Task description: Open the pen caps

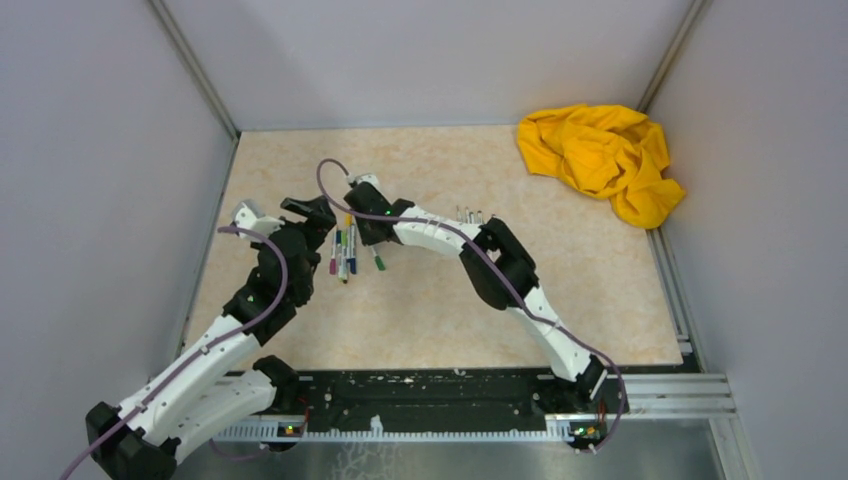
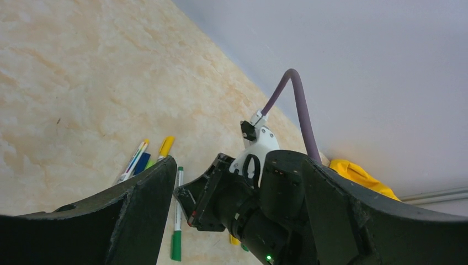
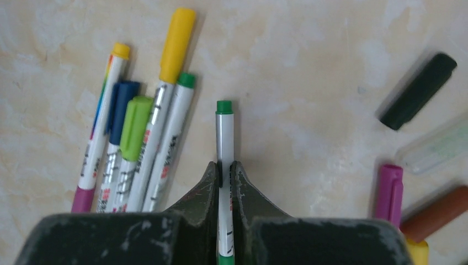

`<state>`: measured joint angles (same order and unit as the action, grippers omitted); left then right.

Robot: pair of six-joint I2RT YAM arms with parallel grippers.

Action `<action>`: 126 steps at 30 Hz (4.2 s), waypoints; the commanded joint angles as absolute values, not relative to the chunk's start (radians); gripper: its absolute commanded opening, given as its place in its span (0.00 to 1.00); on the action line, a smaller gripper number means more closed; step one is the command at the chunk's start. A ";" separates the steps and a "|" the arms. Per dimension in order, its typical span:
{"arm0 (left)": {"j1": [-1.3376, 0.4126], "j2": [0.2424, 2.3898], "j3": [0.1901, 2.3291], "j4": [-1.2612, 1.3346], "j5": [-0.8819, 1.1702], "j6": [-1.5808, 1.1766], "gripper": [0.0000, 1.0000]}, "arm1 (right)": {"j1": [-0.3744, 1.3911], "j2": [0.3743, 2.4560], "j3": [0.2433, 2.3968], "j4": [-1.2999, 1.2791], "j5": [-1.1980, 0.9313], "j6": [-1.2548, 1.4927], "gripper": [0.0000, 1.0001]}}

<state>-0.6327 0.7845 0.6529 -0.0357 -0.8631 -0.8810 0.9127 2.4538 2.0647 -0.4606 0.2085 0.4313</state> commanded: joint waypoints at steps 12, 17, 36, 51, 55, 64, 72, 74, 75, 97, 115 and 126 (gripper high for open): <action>-0.632 0.909 0.424 0.459 -0.540 -0.741 0.86 | 0.799 1.943 1.528 -0.043 0.037 0.527 0.00; -0.631 1.027 0.407 0.596 -0.410 -0.744 0.84 | 0.779 1.888 1.467 0.041 0.003 0.553 0.00; -0.552 1.310 0.488 0.659 -0.006 -0.850 0.68 | 0.750 1.814 1.385 0.121 -0.023 0.568 0.00; -0.547 1.379 0.511 0.692 0.062 -0.861 0.37 | 0.750 1.806 1.351 0.134 -0.026 0.569 0.00; -0.547 1.388 0.513 0.692 0.082 -0.861 0.20 | 0.749 1.800 1.342 0.140 -0.019 0.570 0.00; -0.539 1.380 0.507 0.680 0.098 -0.848 0.00 | 0.750 1.773 1.321 0.145 -0.005 0.564 0.00; -0.532 1.405 0.559 0.637 0.164 -0.795 0.00 | 0.750 1.769 1.300 0.145 -0.037 0.539 0.08; -0.532 1.415 0.570 0.634 0.177 -0.794 0.00 | 0.750 1.772 1.300 0.143 -0.044 0.540 0.12; -0.532 1.418 0.572 0.636 0.179 -0.795 0.00 | 0.750 1.773 1.300 0.141 -0.046 0.541 0.13; -0.528 1.413 0.591 0.642 0.186 -0.799 0.00 | 0.749 1.814 1.300 0.135 -0.066 0.541 0.20; -0.530 1.399 0.582 0.623 0.230 -0.825 0.00 | 0.749 1.842 1.338 0.114 -0.038 0.507 0.00; -0.612 1.482 0.454 0.680 0.159 -0.816 0.00 | 0.717 1.844 1.492 0.141 -0.005 0.439 0.00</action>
